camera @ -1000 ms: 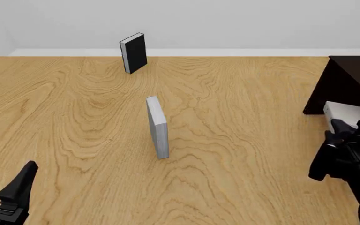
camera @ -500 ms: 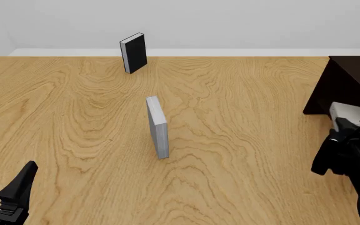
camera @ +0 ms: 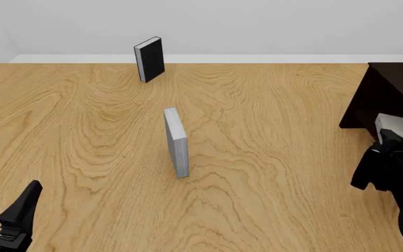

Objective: Pick up the book on the right and place it on the cabinet shelf.

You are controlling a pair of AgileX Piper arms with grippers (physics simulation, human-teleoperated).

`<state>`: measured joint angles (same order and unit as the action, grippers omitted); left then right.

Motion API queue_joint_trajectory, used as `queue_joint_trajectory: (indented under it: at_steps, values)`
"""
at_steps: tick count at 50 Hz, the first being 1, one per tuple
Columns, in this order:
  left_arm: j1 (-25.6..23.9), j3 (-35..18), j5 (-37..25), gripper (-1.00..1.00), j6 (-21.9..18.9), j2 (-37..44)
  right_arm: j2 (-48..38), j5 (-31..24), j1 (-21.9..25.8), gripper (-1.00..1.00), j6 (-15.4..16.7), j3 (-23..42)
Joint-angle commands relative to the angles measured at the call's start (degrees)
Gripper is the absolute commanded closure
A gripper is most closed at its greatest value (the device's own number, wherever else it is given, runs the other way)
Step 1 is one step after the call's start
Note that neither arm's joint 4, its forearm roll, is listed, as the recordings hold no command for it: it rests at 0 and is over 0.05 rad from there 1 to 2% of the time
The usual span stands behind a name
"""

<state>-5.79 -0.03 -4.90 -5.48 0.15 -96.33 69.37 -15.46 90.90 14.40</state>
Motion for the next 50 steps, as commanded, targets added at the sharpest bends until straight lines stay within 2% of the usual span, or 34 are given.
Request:
queue_joint_trajectory:
  at_steps: [1, 6, 8, 10, 15, 17, 18, 38, 47, 49, 50]
  values:
    - [0.00, -0.03, 0.06, -1.00, -0.01, 0.13, -1.76, 0.53, -1.58, 1.00, -0.95, 1.62]
    - [0.11, -0.02, -0.09, -1.00, -0.05, 0.08, -2.59, 0.53, -2.20, 1.00, -1.50, 2.08]
    - [0.15, -0.02, -0.07, -1.00, -0.04, 0.07, -2.86, 0.53, -2.72, 1.00, -0.30, 2.43]
    - [0.15, -0.02, -0.08, -1.00, -0.03, 0.07, -2.95, 0.53, -2.87, 1.00, -1.71, 2.32]
    - [0.15, -0.02, -0.10, -1.00, -0.02, 0.09, -3.79, 0.53, -3.19, 1.00, -0.56, 2.54]
    - [0.15, -0.02, -0.14, -1.00, -0.05, 0.08, -3.61, 0.53, -3.36, 1.00, -1.45, 2.63]
    - [0.19, -0.02, -0.16, -1.00, -0.06, 0.07, -4.20, 0.53, -3.43, 1.00, -0.84, 2.72]
    - [0.28, -0.01, -0.32, -1.00, 0.05, 0.05, -7.00, 0.53, -4.04, 1.00, -2.12, 3.50]
    - [0.41, -0.01, -0.32, -1.00, 0.00, 0.04, -9.71, 0.53, -3.54, 1.00, -3.89, 3.93]
    - [0.39, -0.01, -0.35, -1.00, 0.00, 0.04, -11.05, 0.53, -3.41, 1.00, -5.83, 3.63]
    - [0.40, -0.01, -0.34, -1.00, 0.01, 0.03, -10.71, 0.53, -3.60, 1.00, -5.26, 3.86]
